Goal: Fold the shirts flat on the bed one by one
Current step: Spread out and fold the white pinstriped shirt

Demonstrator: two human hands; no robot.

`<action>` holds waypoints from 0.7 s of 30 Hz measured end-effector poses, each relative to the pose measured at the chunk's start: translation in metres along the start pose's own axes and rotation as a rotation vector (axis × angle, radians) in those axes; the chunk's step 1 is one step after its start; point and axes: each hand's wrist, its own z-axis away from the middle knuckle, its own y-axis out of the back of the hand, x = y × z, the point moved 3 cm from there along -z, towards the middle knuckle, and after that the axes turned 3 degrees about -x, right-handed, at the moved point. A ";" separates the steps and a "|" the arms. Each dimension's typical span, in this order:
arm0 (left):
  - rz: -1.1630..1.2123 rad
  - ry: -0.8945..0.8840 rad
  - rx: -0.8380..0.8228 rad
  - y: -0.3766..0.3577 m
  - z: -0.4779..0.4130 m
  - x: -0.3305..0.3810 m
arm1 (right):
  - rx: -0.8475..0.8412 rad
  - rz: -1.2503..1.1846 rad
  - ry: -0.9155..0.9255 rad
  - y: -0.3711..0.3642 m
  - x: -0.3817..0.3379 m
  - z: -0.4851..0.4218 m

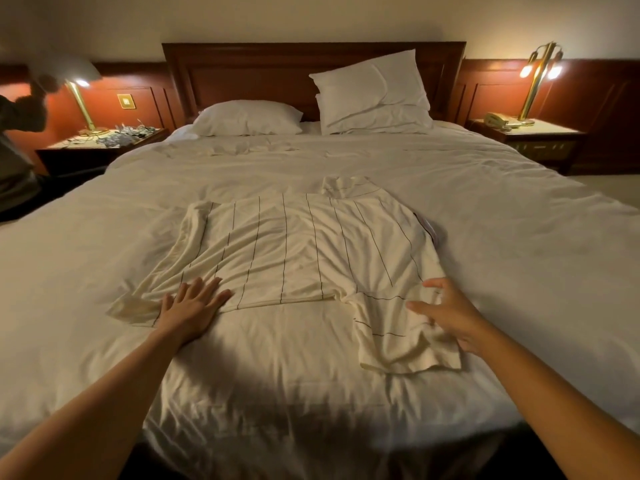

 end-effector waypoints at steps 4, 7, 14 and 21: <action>0.037 0.025 0.015 0.000 0.002 0.002 | -0.126 0.009 -0.039 0.027 0.013 0.013; -0.002 -0.004 -0.001 0.003 0.003 0.004 | -0.156 0.459 -0.009 0.058 0.015 0.028; 0.115 0.041 -0.036 0.007 0.009 0.004 | 0.006 1.173 0.251 0.049 -0.013 0.050; 0.150 0.266 0.149 0.033 0.017 -0.043 | -0.298 0.818 0.528 -0.051 -0.025 0.048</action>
